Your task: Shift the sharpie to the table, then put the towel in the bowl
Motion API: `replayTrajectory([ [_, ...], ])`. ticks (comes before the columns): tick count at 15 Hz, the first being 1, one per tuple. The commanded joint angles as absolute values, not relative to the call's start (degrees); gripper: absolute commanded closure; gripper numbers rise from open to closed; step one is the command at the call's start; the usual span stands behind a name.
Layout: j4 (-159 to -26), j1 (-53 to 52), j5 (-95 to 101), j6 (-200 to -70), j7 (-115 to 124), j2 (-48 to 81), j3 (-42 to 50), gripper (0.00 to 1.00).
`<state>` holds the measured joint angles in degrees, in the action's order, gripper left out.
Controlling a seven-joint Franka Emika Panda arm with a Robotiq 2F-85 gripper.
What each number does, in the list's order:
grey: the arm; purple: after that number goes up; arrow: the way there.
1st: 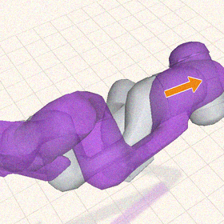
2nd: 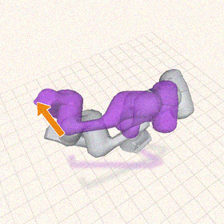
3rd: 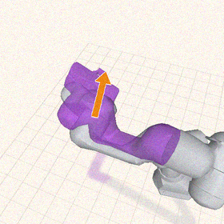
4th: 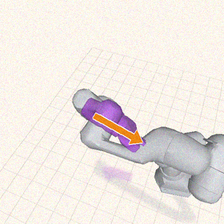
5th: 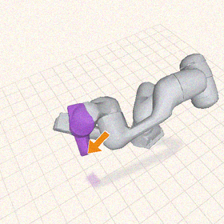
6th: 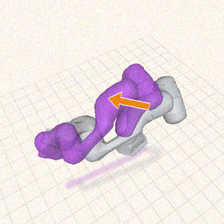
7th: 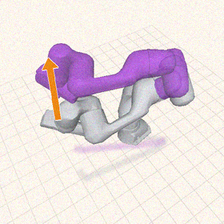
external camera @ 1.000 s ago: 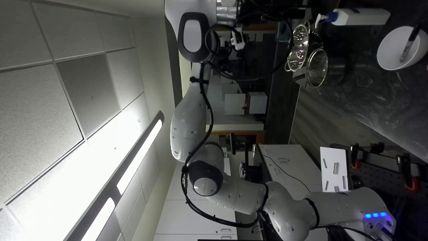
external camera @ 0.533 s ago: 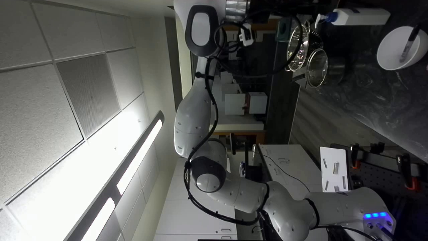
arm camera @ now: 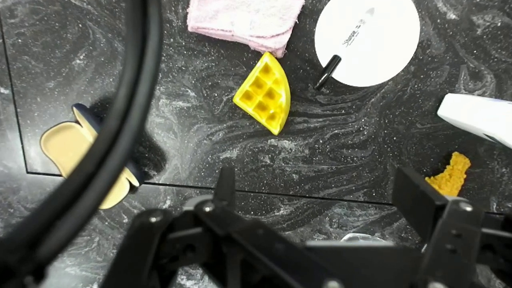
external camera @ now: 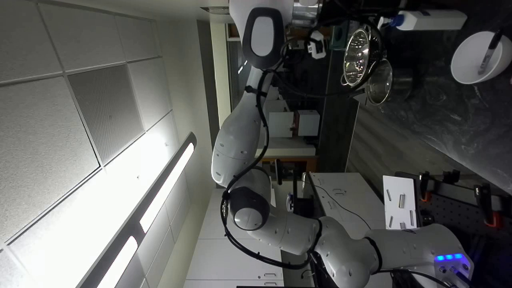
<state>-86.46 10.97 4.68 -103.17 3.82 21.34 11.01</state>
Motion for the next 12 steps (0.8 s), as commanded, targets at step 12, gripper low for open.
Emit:
replayTrajectory([
  [12, -114.55, 8.69, 15.99, -126.2, 13.93, 11.56, 12.14, 0.0],
])
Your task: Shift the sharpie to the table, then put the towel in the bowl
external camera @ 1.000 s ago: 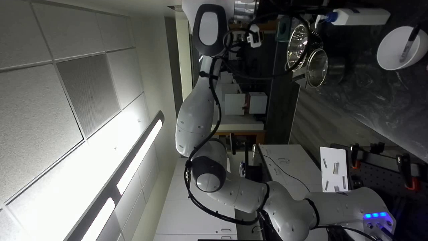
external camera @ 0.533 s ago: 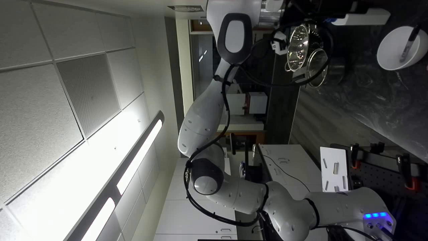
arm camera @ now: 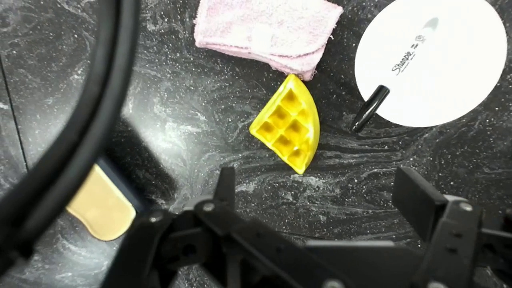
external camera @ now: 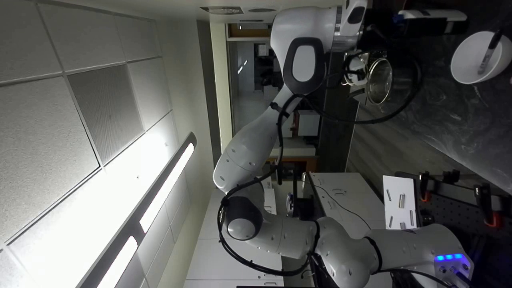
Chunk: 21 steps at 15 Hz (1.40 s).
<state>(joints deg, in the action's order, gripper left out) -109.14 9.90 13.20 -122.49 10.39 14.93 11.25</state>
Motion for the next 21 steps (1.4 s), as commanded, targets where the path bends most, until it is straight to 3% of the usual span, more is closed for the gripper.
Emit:
replayTrajectory([
  [1, -115.58, 8.56, 16.9, -127.39, 15.29, 11.39, 12.23, 0.0],
  [21, -121.96, 5.16, 20.83, -135.26, 26.63, 15.1, 11.98, 0.0],
])
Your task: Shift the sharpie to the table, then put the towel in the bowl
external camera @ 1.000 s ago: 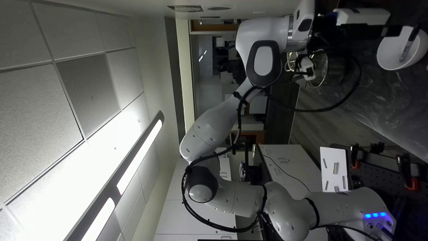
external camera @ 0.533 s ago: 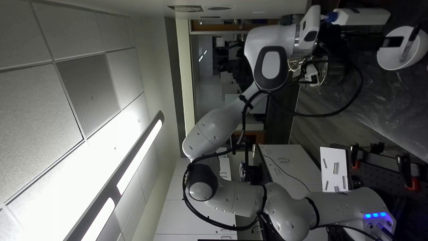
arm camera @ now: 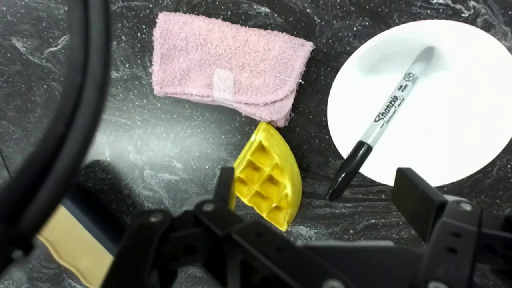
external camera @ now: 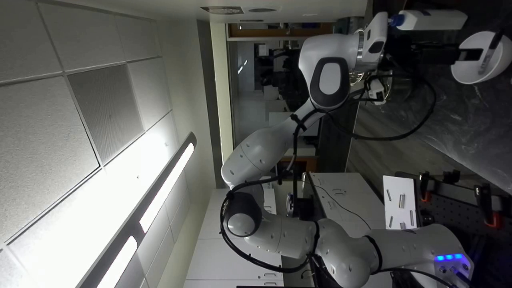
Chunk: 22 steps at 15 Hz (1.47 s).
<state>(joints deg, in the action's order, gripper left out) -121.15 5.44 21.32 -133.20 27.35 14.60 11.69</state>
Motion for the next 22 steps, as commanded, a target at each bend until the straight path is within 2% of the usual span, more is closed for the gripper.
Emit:
replayTrajectory([
  [1, -121.86, 5.28, 20.65, -135.65, 26.19, 15.64, 12.02, 0.0],
  [22, -120.3, 4.98, 21.16, -139.57, 17.09, 23.02, 12.77, 0.0],
])
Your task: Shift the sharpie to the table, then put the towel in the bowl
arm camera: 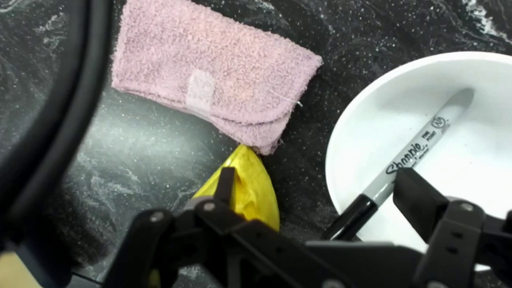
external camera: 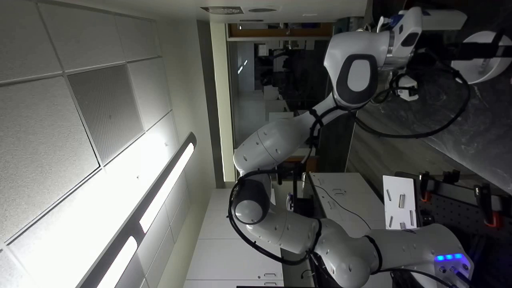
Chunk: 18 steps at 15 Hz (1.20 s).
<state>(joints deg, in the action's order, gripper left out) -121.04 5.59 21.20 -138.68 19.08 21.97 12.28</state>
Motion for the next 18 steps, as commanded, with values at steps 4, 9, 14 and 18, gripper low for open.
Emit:
replayTrajectory([
  [4, -119.58, 4.21, 21.8, -139.4, 15.52, 23.74, 12.74, 0.0],
  [9, -119.47, 3.43, 22.28, -139.38, 13.69, 24.2, 12.65, 0.0],
  [14, -119.37, 3.38, 22.19, -139.37, 11.68, 24.27, 12.61, 0.51],
  [18, -119.41, 3.48, 22.14, -139.22, 10.58, 24.27, 12.57, 0.8],
])
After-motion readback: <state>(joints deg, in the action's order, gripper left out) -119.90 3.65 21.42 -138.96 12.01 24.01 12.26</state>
